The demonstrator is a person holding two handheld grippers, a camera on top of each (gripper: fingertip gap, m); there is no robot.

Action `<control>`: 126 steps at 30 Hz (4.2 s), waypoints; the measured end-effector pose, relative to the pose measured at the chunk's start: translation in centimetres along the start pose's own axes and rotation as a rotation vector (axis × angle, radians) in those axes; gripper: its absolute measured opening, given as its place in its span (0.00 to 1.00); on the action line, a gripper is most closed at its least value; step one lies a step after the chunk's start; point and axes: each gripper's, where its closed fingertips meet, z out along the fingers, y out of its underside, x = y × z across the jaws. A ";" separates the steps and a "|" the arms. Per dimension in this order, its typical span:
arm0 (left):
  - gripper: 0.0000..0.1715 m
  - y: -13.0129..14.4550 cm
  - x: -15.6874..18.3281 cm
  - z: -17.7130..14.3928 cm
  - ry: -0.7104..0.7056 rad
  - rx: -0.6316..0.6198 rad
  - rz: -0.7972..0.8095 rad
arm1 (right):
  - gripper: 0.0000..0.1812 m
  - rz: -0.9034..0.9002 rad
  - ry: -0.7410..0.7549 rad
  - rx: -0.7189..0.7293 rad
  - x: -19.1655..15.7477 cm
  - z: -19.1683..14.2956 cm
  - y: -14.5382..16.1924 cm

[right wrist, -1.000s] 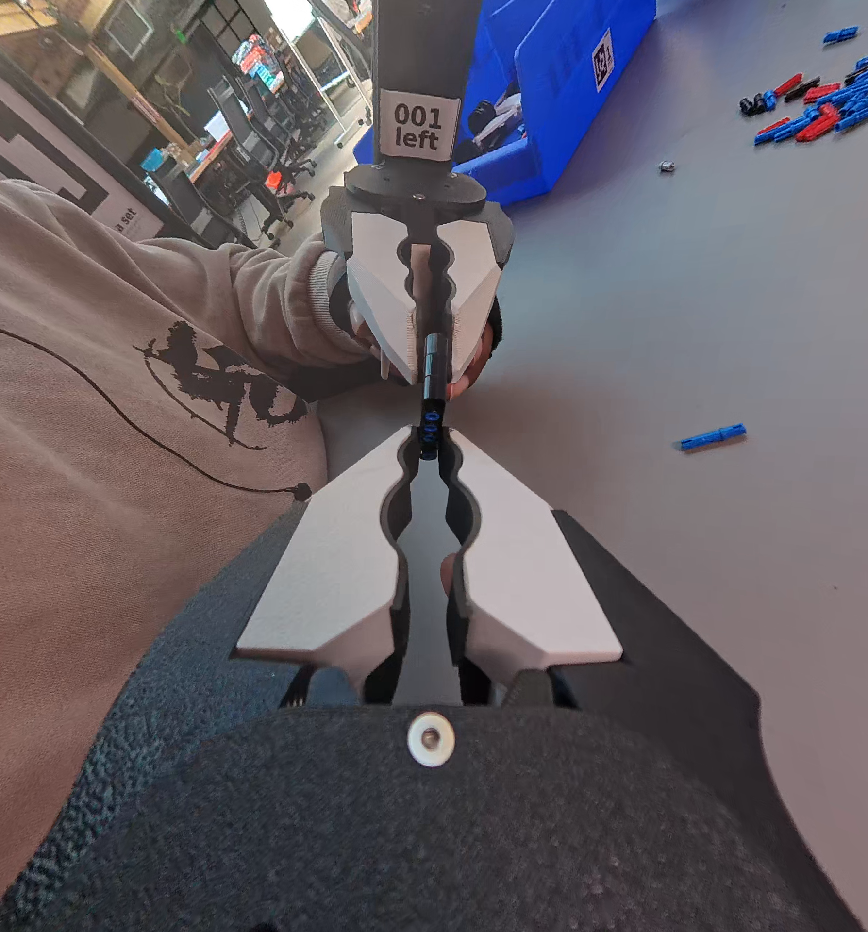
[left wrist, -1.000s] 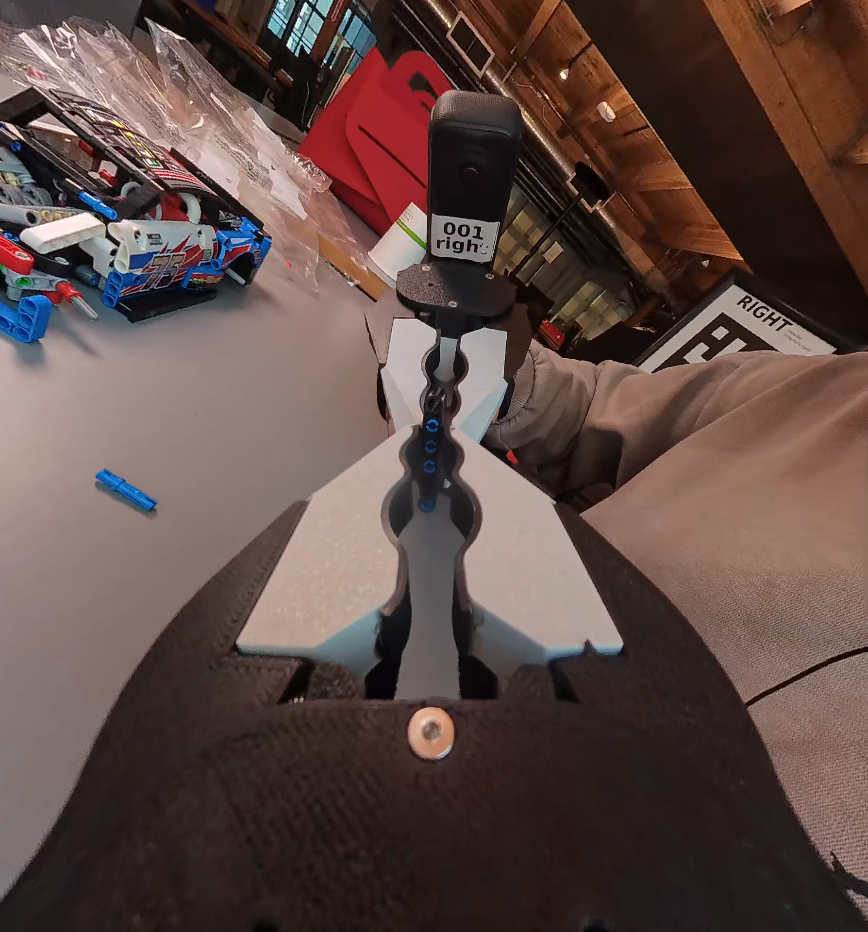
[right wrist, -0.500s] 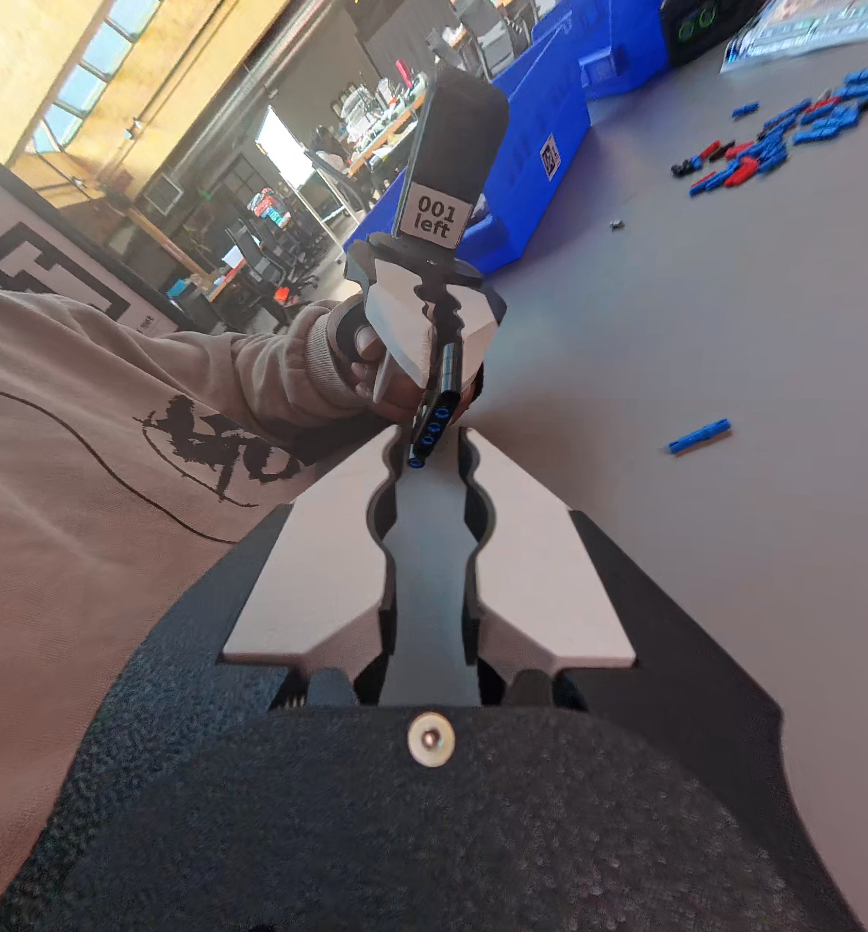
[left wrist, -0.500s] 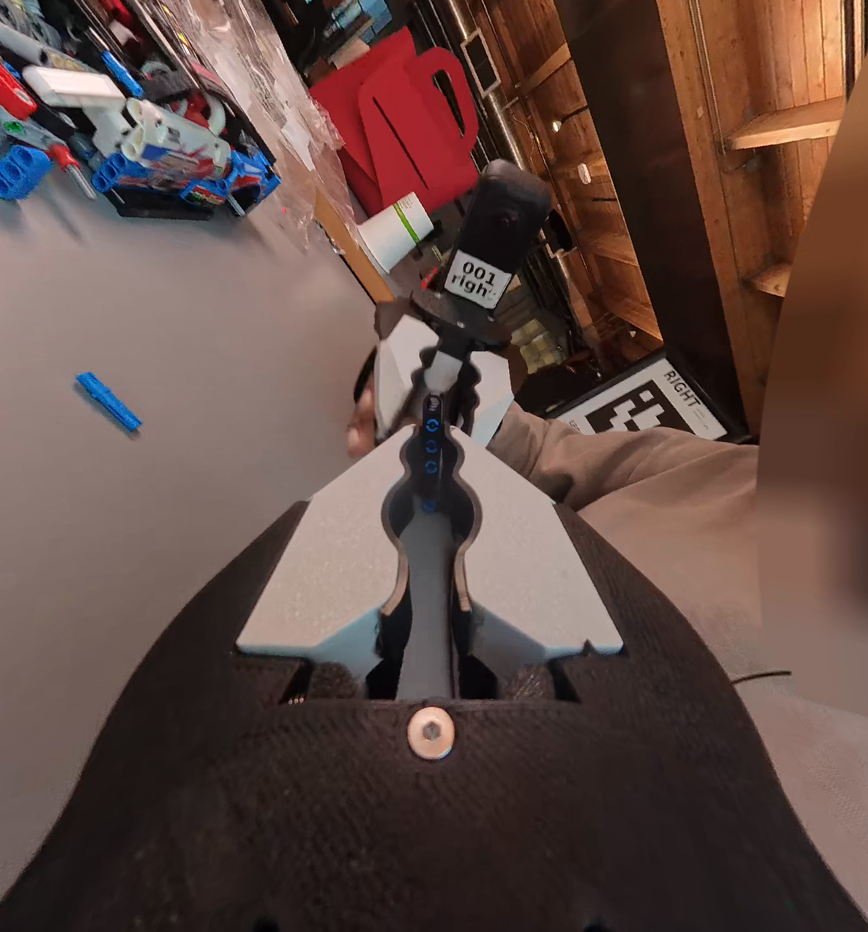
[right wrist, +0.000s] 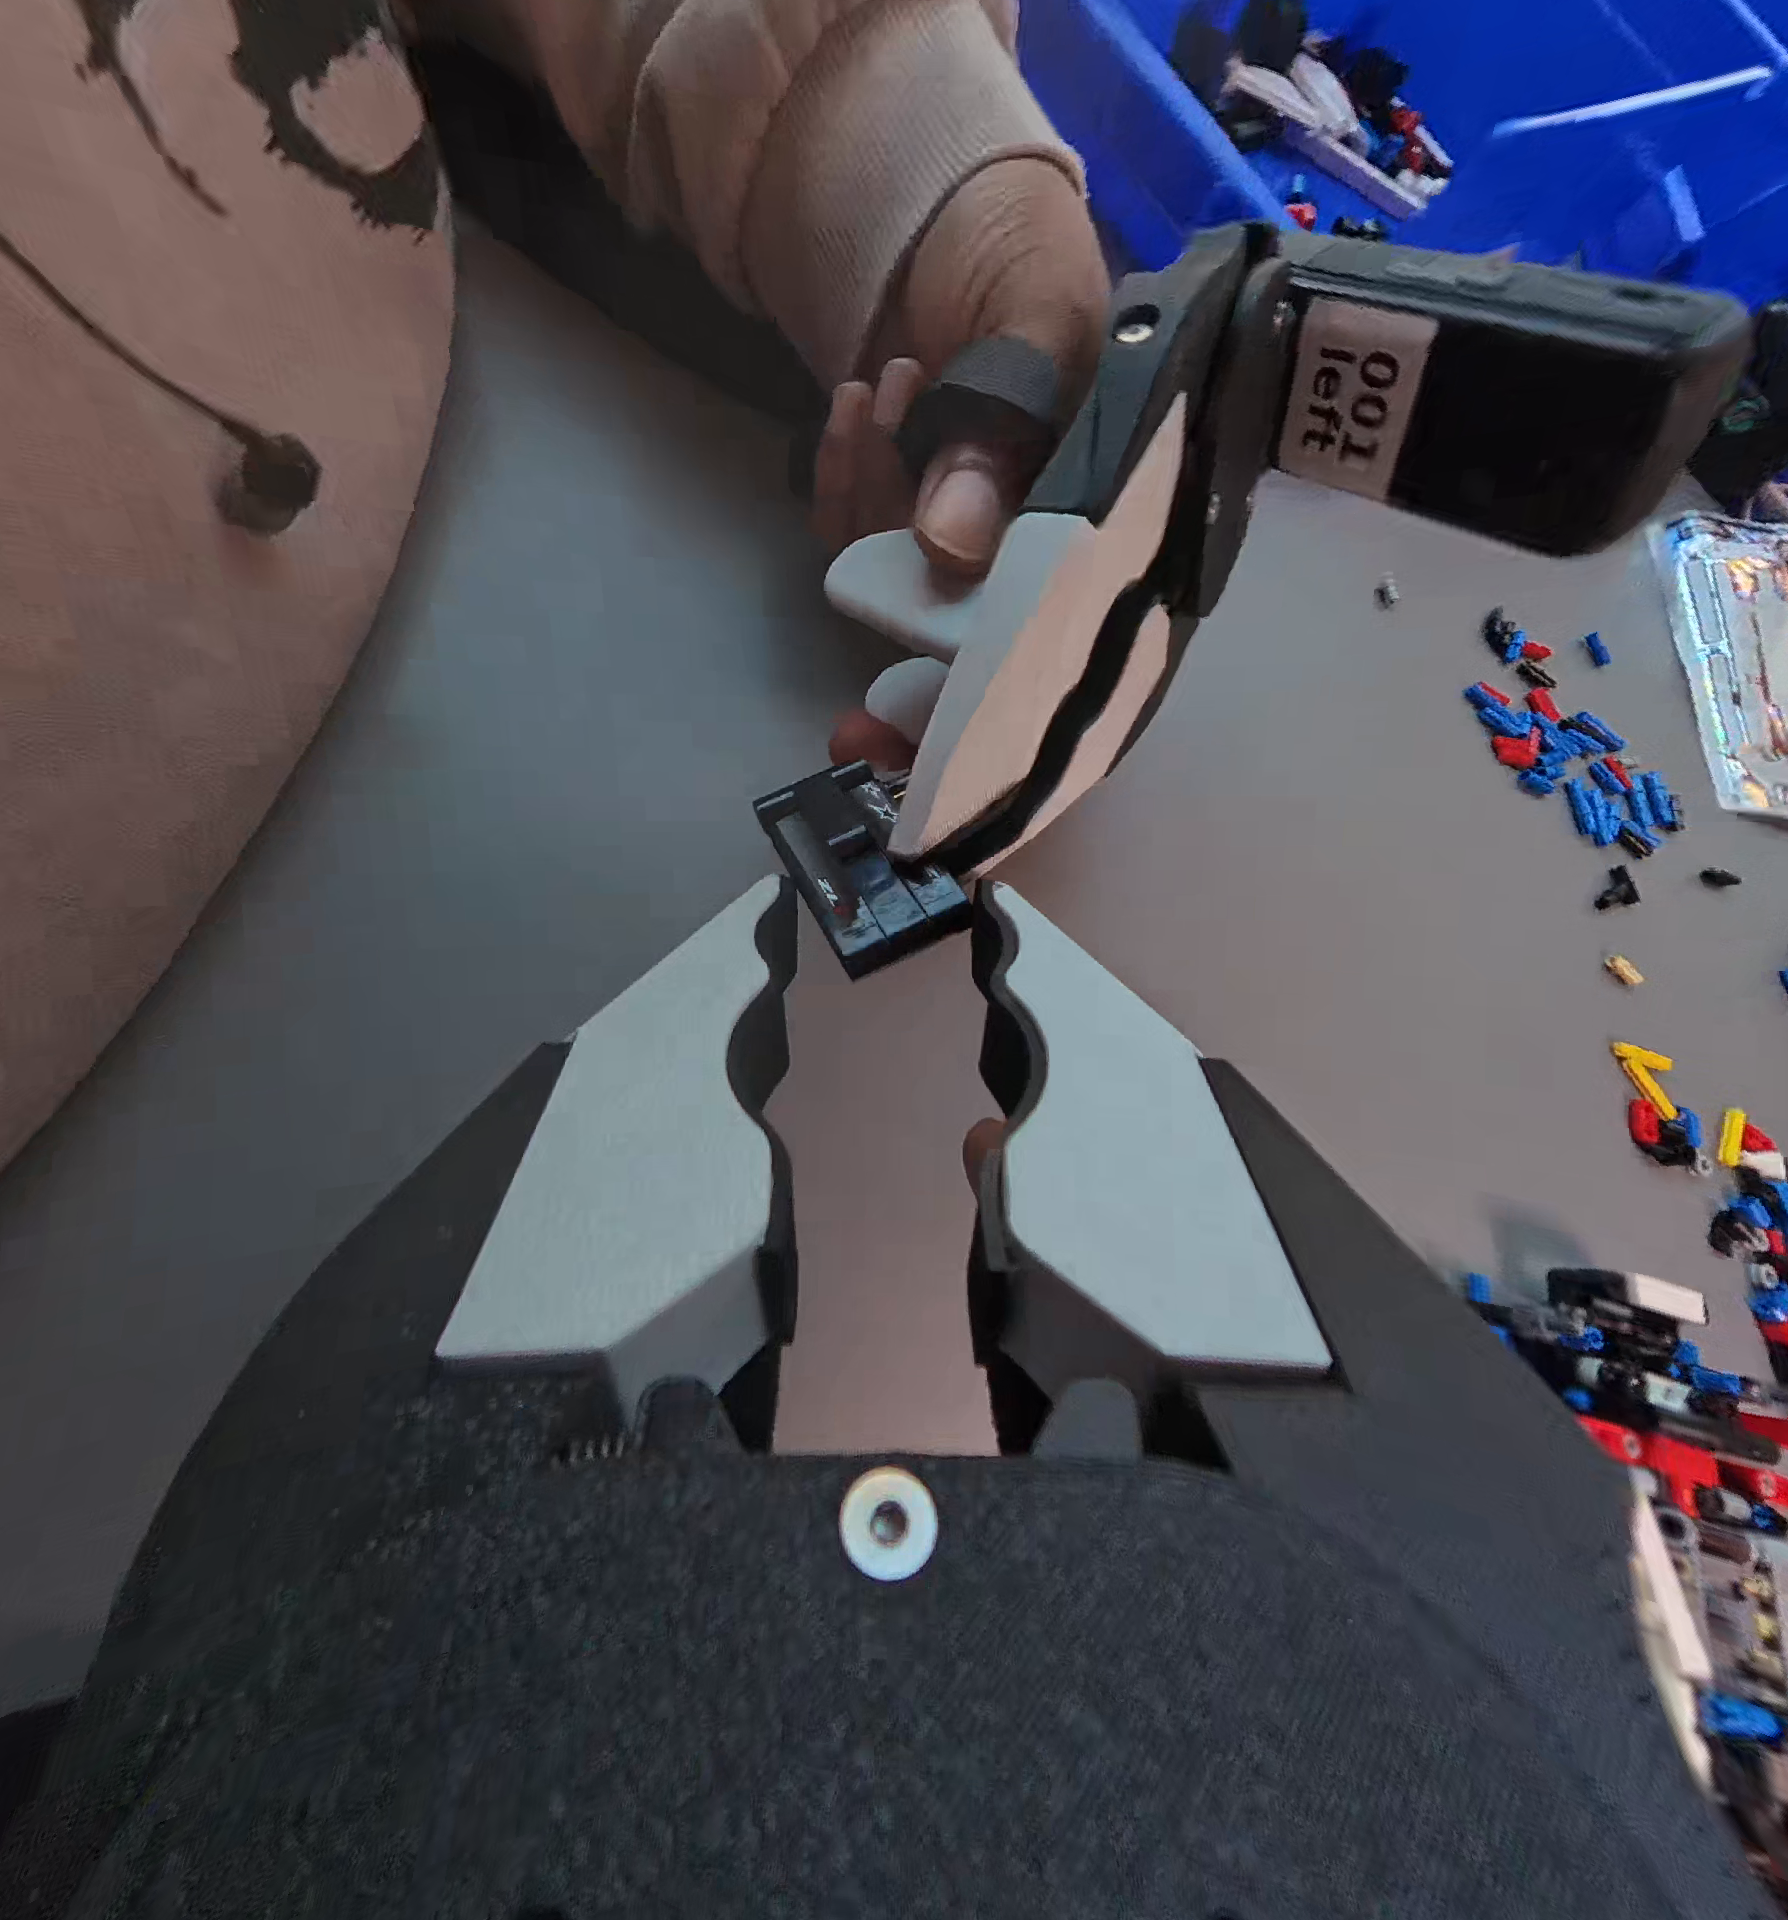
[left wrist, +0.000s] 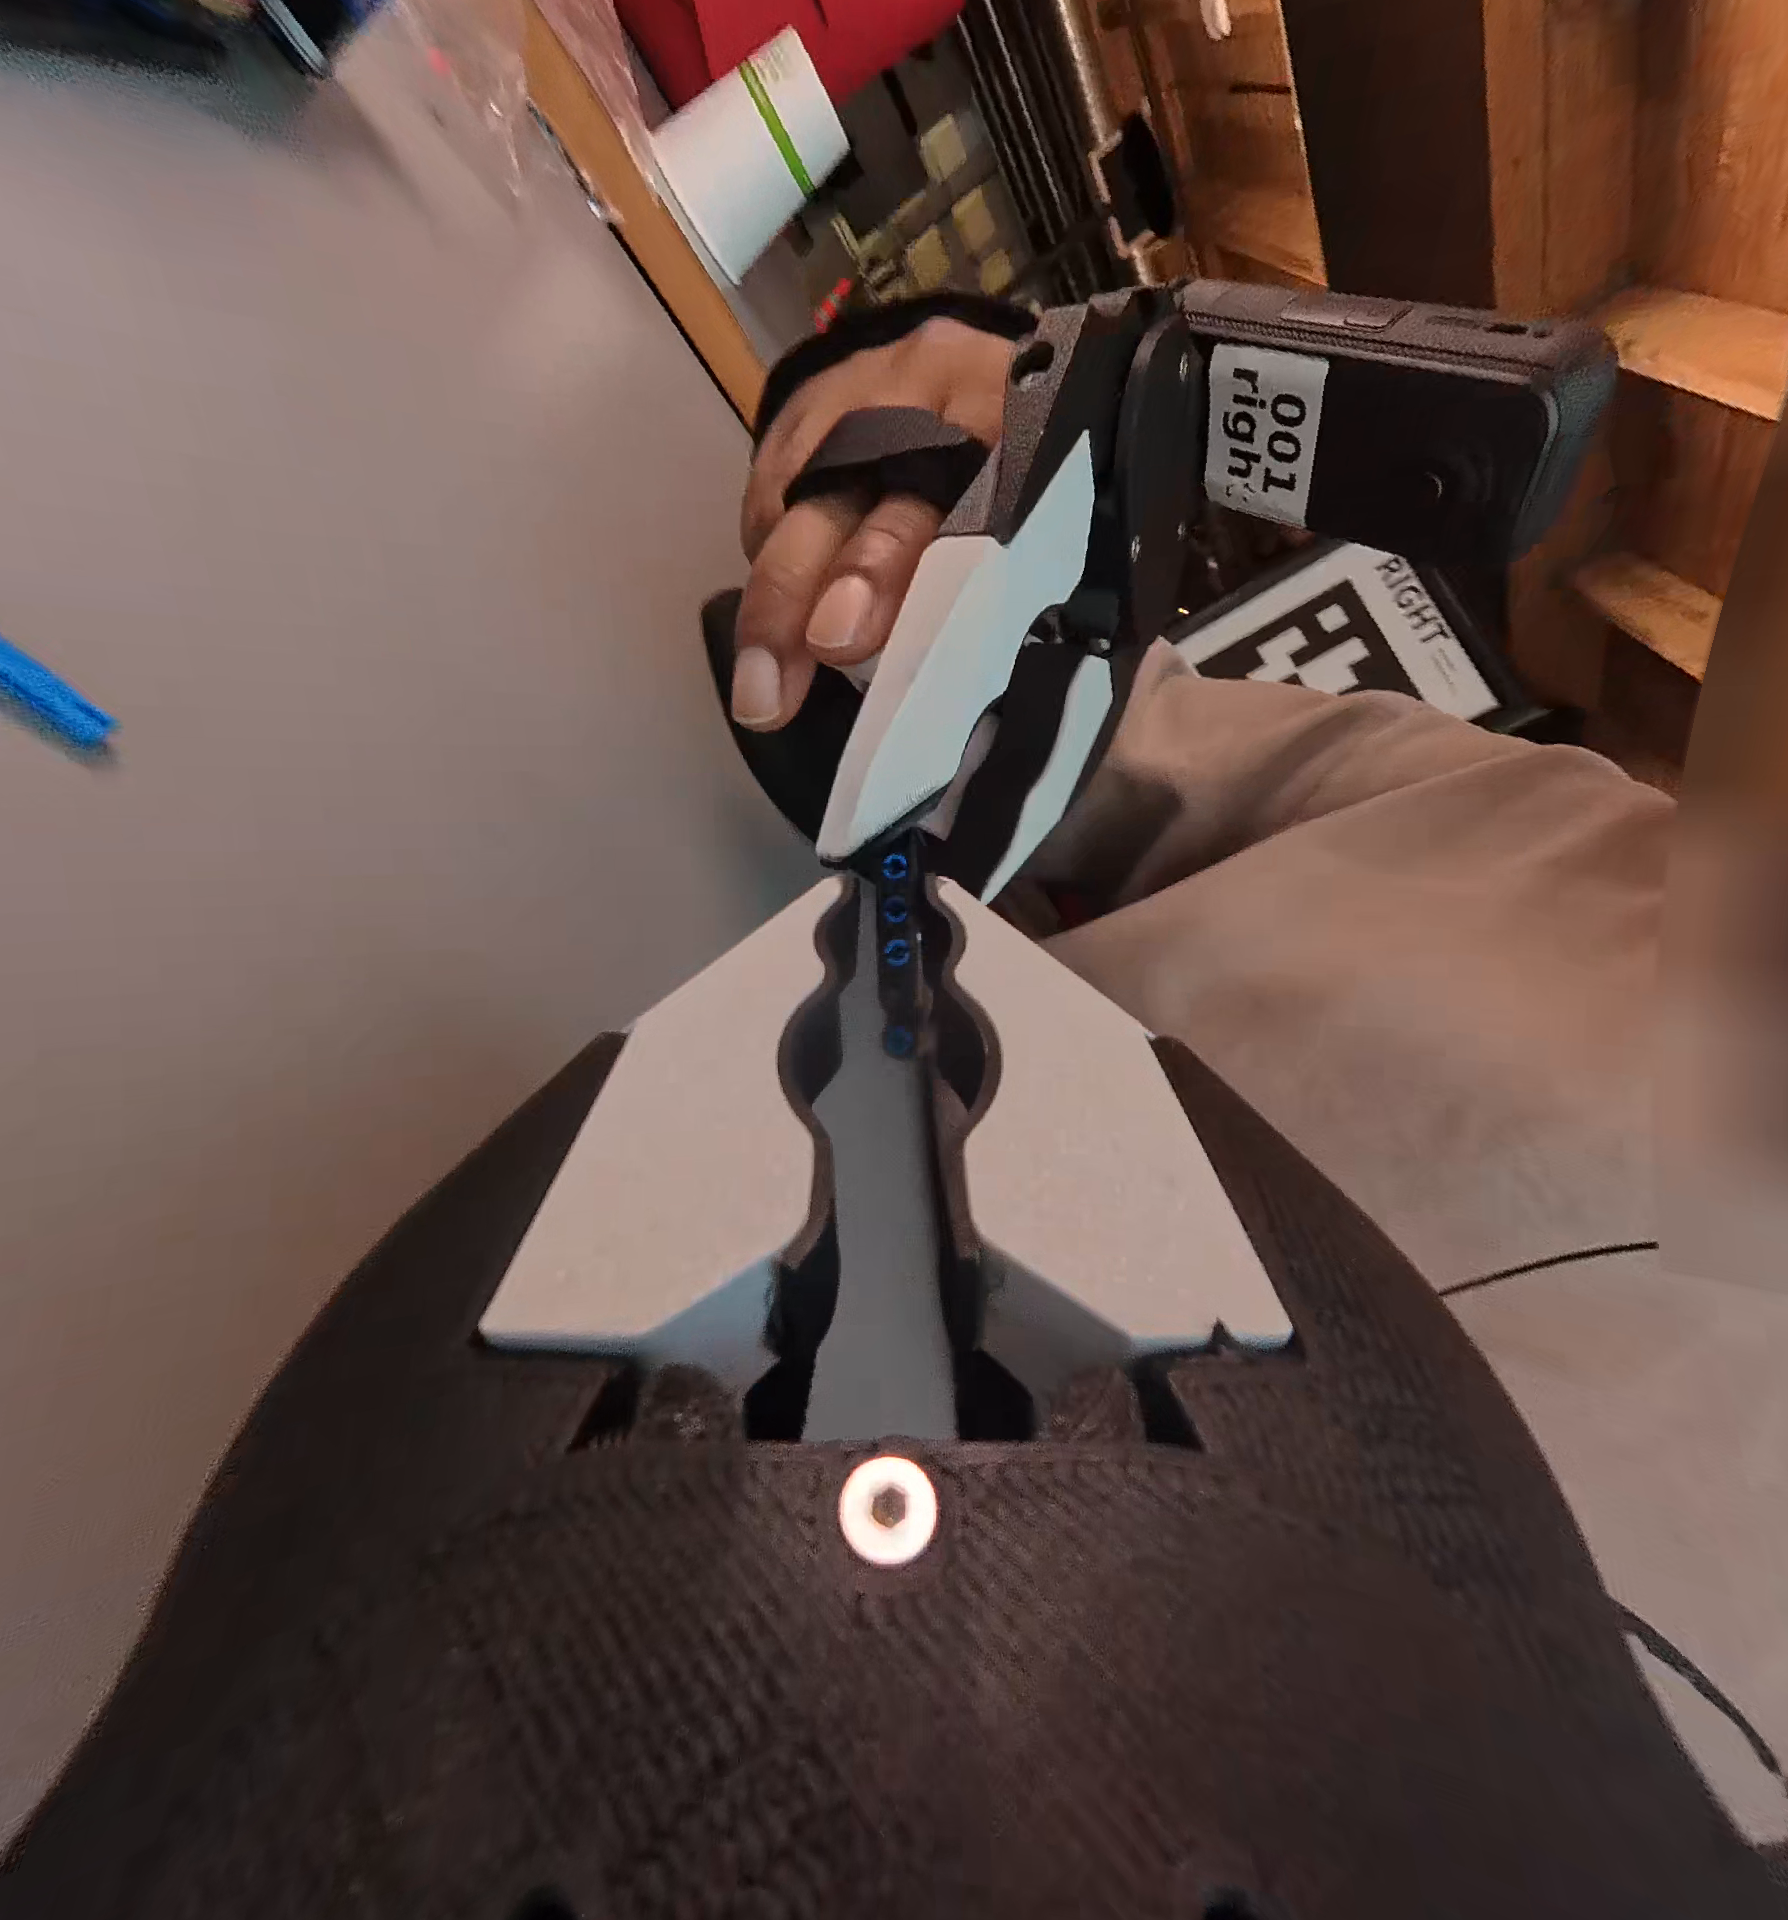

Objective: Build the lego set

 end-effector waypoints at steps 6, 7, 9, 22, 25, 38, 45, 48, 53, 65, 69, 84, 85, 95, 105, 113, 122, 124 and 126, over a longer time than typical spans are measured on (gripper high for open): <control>0.26 -3.0 -3.2 -3.2 -0.411 0.038 0.423 | 0.15 0.459 0.161 -0.048 3.9 1.2 4.6; 0.26 -3.0 -3.7 -3.5 -0.464 0.011 0.477 | 0.15 0.506 0.140 -0.063 3.7 1.7 4.9; 0.28 -2.5 -4.4 -3.6 -0.524 -0.040 0.543 | 0.15 0.526 0.137 -0.139 3.5 2.6 5.9; 0.26 -4.2 -5.4 -4.6 -0.707 0.029 0.721 | 0.20 0.442 0.140 -0.135 4.3 1.8 5.3; 0.23 -6.7 -4.9 -6.4 -0.801 0.156 0.780 | 0.23 0.437 0.264 0.068 7.1 -1.4 3.5; 0.12 -32.2 -4.8 -17.3 -1.349 0.361 1.002 | 0.13 0.275 0.969 0.081 33.1 -13.6 4.2; 0.12 -38.5 -11.7 -20.2 -1.538 0.112 1.041 | 0.15 0.210 1.031 -0.110 43.9 -11.2 4.7; 0.03 -38.5 -13.3 -21.0 -1.617 0.005 1.095 | 0.06 0.197 1.034 -0.193 45.3 -10.2 5.8; 0.00 -39.4 -11.9 -22.7 -1.588 0.318 1.041 | 0.00 0.309 1.041 -0.043 45.4 -10.7 6.1; 0.05 -35.6 -12.9 -28.1 -1.032 1.063 0.303 | 0.01 0.996 1.064 0.517 43.3 -15.2 12.6; 0.07 -34.4 -13.6 -27.7 -0.905 1.105 0.160 | 0.02 1.038 1.021 0.497 42.5 -14.6 13.7; 0.07 -38.4 -8.1 -13.0 -1.112 0.574 0.834 | 0.04 1.097 0.866 0.520 41.6 -14.0 14.2; 0.06 -39.0 -8.7 -11.8 -1.137 0.510 0.866 | 0.04 1.102 0.847 0.503 41.4 -13.8 14.4; 0.00 -41.8 -13.2 -9.9 -1.331 0.337 0.895 | 0.28 0.887 1.119 0.394 39.8 -19.8 16.1; 0.00 -41.8 -13.7 -9.9 -1.343 0.287 0.856 | 0.67 0.734 1.097 0.306 47.3 -19.9 13.0; 0.00 -41.7 -13.6 -9.9 -1.275 0.291 0.838 | 0.46 0.699 1.102 0.275 47.8 -17.4 10.2; 0.00 -41.6 -13.6 -9.7 -1.236 0.310 0.812 | 0.00 0.399 1.211 0.204 45.1 -17.7 7.1; 0.00 -41.6 -13.5 -9.7 -1.235 0.310 0.812 | 0.25 0.436 1.288 0.248 45.9 -19.7 7.2; 0.00 -41.6 -13.5 -9.7 -1.235 0.309 0.812 | 0.54 0.585 1.250 0.294 47.4 -20.6 8.5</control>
